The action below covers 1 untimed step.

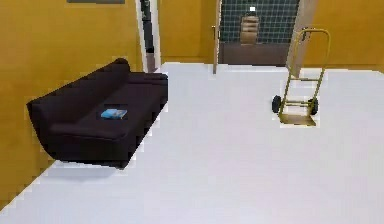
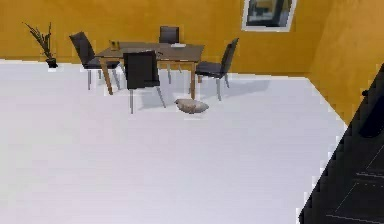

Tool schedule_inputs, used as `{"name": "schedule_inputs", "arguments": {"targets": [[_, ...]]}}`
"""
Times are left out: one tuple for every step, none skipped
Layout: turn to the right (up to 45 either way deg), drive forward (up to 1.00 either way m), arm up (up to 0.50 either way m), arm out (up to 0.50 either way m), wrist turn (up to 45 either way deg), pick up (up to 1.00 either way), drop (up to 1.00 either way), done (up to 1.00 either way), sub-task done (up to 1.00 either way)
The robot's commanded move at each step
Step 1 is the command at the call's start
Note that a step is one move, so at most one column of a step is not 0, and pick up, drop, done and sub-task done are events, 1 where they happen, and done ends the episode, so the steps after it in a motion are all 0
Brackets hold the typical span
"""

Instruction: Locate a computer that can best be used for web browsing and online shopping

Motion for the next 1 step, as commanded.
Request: {"name": "schedule_inputs", "arguments": {"targets": [[3.0,0.00,0.00,0.00,0.0,0.00,0.00,0.00,0.00]]}}
